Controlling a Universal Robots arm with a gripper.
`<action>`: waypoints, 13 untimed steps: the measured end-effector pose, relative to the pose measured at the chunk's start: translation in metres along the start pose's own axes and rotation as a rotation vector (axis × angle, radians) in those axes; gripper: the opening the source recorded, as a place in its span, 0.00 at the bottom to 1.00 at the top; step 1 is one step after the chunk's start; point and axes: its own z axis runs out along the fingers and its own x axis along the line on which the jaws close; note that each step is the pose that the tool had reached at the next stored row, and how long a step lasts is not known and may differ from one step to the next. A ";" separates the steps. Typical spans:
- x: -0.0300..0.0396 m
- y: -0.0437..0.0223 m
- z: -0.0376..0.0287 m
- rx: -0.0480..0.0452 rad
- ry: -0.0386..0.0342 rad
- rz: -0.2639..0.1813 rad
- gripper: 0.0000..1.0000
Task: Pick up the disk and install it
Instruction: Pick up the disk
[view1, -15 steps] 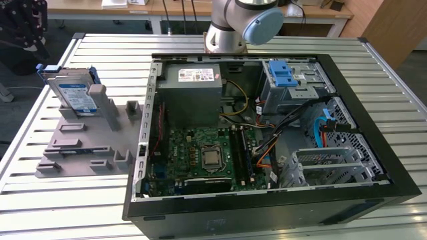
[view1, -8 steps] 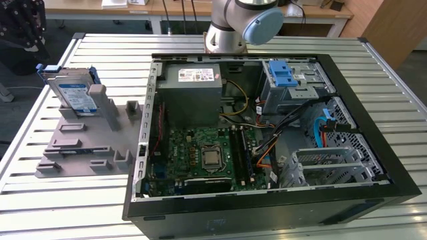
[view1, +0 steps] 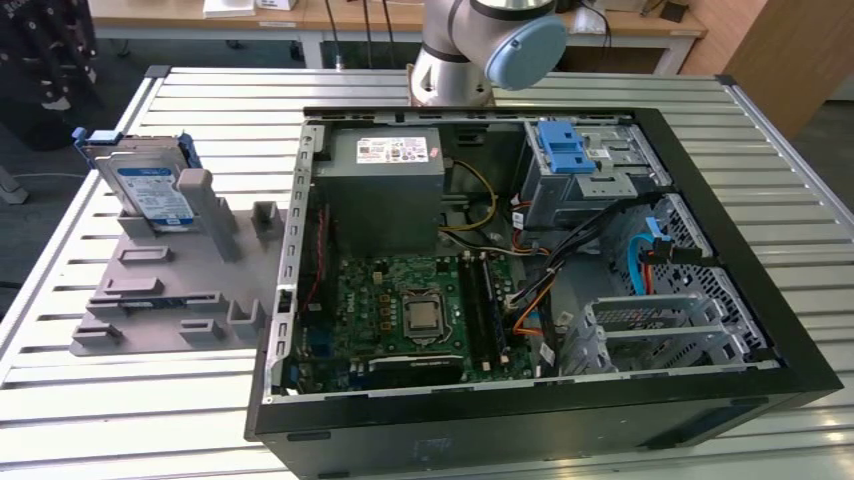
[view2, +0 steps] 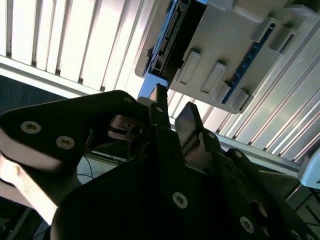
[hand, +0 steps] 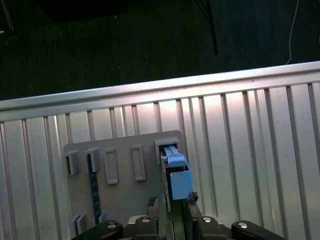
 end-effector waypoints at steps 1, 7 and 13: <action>0.0000 0.0000 0.0000 0.0000 0.0000 0.000 0.35; 0.0000 0.0000 0.0019 0.0001 -0.0001 -0.024 0.53; 0.0002 0.0013 0.0095 0.0019 -0.0001 -0.058 0.59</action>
